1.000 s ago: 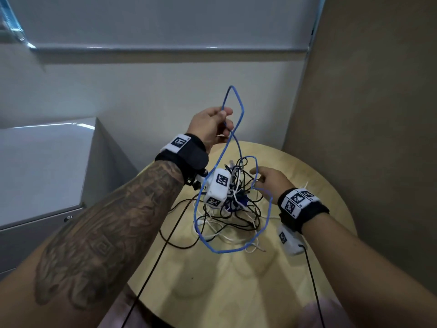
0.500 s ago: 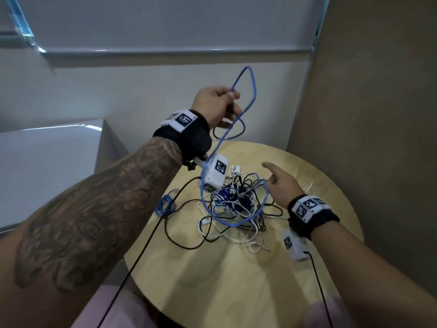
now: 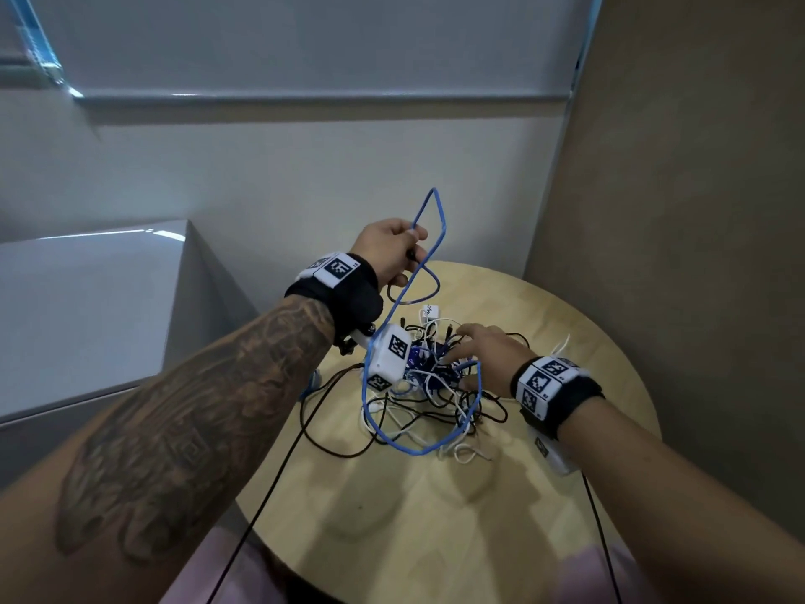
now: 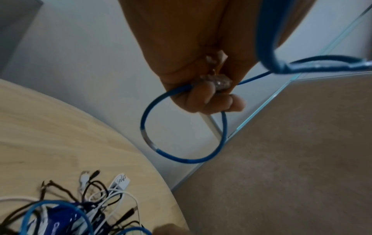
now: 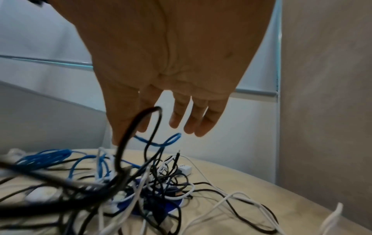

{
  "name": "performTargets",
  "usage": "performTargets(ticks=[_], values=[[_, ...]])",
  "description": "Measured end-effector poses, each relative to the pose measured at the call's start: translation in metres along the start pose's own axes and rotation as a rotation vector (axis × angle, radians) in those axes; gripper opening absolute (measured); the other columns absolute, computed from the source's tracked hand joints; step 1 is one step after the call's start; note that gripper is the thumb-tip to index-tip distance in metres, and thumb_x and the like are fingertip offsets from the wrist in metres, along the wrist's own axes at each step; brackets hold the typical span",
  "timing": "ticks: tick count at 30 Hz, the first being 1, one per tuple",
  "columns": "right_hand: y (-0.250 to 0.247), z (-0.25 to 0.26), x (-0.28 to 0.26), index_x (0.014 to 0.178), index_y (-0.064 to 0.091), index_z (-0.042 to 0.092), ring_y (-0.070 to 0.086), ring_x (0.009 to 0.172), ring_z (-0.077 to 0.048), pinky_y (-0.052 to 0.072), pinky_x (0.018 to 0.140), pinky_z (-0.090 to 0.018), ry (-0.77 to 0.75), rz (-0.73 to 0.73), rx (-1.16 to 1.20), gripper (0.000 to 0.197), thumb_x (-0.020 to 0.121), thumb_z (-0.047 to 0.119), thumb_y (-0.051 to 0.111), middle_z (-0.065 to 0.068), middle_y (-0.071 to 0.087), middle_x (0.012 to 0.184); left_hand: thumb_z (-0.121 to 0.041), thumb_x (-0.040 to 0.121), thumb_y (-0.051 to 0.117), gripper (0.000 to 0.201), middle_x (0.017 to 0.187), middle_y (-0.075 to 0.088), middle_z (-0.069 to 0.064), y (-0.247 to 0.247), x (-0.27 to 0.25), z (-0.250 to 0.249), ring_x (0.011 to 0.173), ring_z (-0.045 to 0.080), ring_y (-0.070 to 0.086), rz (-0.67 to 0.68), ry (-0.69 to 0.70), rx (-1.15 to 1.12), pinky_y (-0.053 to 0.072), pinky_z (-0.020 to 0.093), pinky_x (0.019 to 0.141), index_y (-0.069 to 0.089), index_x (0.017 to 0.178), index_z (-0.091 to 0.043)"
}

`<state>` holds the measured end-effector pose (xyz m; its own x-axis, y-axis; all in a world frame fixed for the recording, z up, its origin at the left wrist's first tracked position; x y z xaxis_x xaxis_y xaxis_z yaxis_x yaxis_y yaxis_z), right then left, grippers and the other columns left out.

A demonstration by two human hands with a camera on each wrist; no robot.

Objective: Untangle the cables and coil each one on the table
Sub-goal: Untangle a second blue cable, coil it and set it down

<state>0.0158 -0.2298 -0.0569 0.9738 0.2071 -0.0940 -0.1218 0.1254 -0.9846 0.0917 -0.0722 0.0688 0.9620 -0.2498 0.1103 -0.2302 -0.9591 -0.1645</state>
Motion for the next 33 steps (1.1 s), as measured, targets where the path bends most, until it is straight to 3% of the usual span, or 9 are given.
performTargets(ticks=[2, 11, 14, 16, 17, 19, 23, 28, 33], values=[[0.002, 0.004, -0.001, 0.111, 0.076, 0.037, 0.043, 0.133, -0.029, 0.045, 0.102, -0.04, -0.038, -0.014, 0.033, 0.021, 0.091, 0.031, 0.072, 0.002, 0.045, 0.15, -0.013, 0.101, 0.041, 0.022, 0.067, 0.061, 0.004, 0.0, 0.001, 0.004, 0.049, 0.014, 0.051, -0.011, -0.018, -0.014, 0.037, 0.022, 0.042, 0.062, 0.093, -0.014], [-0.104, -0.005, -0.006, 0.087, 0.075, 0.008, 0.058, 0.071, -0.015, 0.048, 0.072, -0.034, 0.002, -0.647, 0.726, 0.019, 0.097, 0.02, 0.065, -0.002, 0.065, 0.071, -0.021, 0.089, 0.068, 0.017, 0.061, 0.062, 0.001, 0.018, -0.003, 0.025, 0.045, 0.009, 0.053, 0.128, 0.022, 0.368, 0.038, 0.02, 0.048, 0.063, 0.103, -0.015], [-0.142, 0.021, -0.011, 0.079, 0.071, 0.009, 0.053, 0.062, -0.008, 0.044, 0.065, -0.028, -0.128, -0.732, 0.82, 0.02, 0.097, 0.016, 0.064, -0.001, 0.059, 0.064, -0.025, 0.083, 0.076, 0.039, 0.073, 0.066, 0.004, 0.039, -0.008, 0.034, 0.054, 0.013, 0.058, 0.274, 0.027, 0.425, 0.045, 0.023, 0.056, 0.057, 0.118, -0.022], [-0.159, 0.035, -0.014, 0.083, 0.072, 0.005, 0.058, 0.063, -0.01, 0.051, 0.067, -0.033, -0.214, -0.776, 0.907, 0.02, 0.096, 0.017, 0.064, -0.003, 0.062, 0.066, -0.028, 0.088, 0.071, 0.021, 0.065, 0.065, -0.001, 0.048, -0.012, 0.035, 0.051, 0.011, 0.055, 0.261, 0.068, 0.377, 0.041, 0.022, 0.052, 0.062, 0.106, -0.022], [-0.165, 0.041, -0.015, 0.087, 0.072, 0.003, 0.059, 0.065, -0.012, 0.052, 0.069, -0.035, -0.246, -0.787, 0.938, 0.019, 0.096, 0.017, 0.064, -0.004, 0.063, 0.068, -0.026, 0.093, 0.065, 0.007, 0.053, 0.061, -0.005, 0.05, -0.014, 0.032, 0.044, 0.008, 0.05, 0.23, 0.094, 0.307, 0.038, 0.021, 0.047, 0.064, 0.093, -0.019], [-0.168, 0.047, -0.017, 0.099, 0.069, 0.007, 0.058, 0.065, -0.008, 0.052, 0.066, -0.028, -0.272, -0.805, 0.991, 0.008, 0.096, 0.013, 0.065, -0.004, 0.061, 0.074, -0.02, 0.1, 0.051, 0.025, 0.041, 0.051, -0.008, 0.044, -0.011, 0.03, 0.034, 0.004, 0.041, 0.142, 0.058, 0.162, 0.031, 0.019, 0.04, 0.058, 0.077, -0.016], [-0.12, 0.025, -0.003, 0.13, 0.053, 0.021, 0.051, 0.069, -0.005, 0.045, 0.07, -0.023, 0.017, -0.734, 0.859, 0.047, 0.09, 0.036, 0.073, 0.006, 0.053, 0.085, -0.029, 0.104, 0.036, 0.032, 0.043, 0.035, -0.008, 0.028, -0.001, 0.017, 0.036, 0.007, 0.024, 0.124, -0.071, -0.168, 0.015, 0.016, 0.043, 0.048, 0.075, -0.019], [-0.063, 0.028, 0.018, 0.104, 0.07, 0.017, 0.042, 0.056, -0.012, 0.036, 0.056, -0.025, 0.048, -0.359, 1.203, 0.046, 0.097, 0.06, 0.052, 0.005, 0.048, 0.066, -0.034, 0.104, 0.036, 0.034, 0.045, 0.028, -0.006, 0.016, -0.006, -0.011, 0.047, 0.012, 0.016, 0.197, -0.061, -0.26, 0.01, 0.025, 0.047, 0.046, 0.075, -0.019], [-0.088, 0.013, 0.015, 0.081, 0.067, 0.022, 0.047, 0.057, -0.011, 0.041, 0.064, -0.031, 0.061, -0.539, 0.976, 0.043, 0.096, 0.06, 0.055, 0.009, 0.052, 0.062, -0.032, 0.099, 0.05, 0.026, 0.045, 0.031, -0.007, -0.004, -0.003, -0.019, 0.043, 0.011, 0.022, 0.069, 0.032, -0.173, 0.015, 0.021, 0.045, 0.056, 0.079, -0.016]])
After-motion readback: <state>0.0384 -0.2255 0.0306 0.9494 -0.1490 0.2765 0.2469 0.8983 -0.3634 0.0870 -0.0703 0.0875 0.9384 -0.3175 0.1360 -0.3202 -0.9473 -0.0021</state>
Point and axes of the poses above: each hand's wrist, its own x-axis towards the middle knuckle, its own y-axis out of the palm, z = x × y, the point moved 7 cm from there along x, towards the middle knuckle
